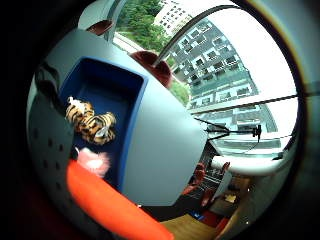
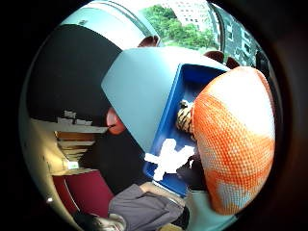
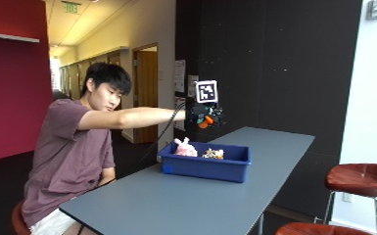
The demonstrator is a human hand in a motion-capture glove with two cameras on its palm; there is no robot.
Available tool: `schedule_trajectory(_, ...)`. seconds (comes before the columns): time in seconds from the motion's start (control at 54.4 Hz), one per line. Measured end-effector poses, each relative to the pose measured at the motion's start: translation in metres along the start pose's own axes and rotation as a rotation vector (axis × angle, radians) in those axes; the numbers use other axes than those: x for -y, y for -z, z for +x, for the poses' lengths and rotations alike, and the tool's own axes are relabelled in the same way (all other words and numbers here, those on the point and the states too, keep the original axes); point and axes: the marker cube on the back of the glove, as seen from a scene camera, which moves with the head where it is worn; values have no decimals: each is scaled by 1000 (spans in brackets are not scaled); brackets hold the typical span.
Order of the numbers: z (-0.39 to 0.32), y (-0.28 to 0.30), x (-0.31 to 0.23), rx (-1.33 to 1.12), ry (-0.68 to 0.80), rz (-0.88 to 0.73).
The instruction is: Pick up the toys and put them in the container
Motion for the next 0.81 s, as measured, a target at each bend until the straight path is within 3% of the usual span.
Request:
schedule_trajectory(0.037,-5,-5,5,-9,-25,2)
schedule_trajectory(0.129,-19,-15,6,22,108,-96)
schedule_trajectory(0.202,-15,-27,10,-52,-27,-225)
schedule_trajectory(0.276,-15,-33,7,-18,-21,-285)
schedule_trajectory(0.497,-6,-31,-2,75,49,-254)
schedule_trajectory(0.588,3,-29,-4,15,-58,-252)
schedule_trajectory(0.68,5,-22,-13,60,53,-242)
schedule_trajectory(0.717,12,-20,-15,37,14,-239)
schedule_trajectory(0.772,25,-21,-15,-57,-156,-237)
schedule_trajectory(0.809,26,-18,-18,-73,-165,-236)
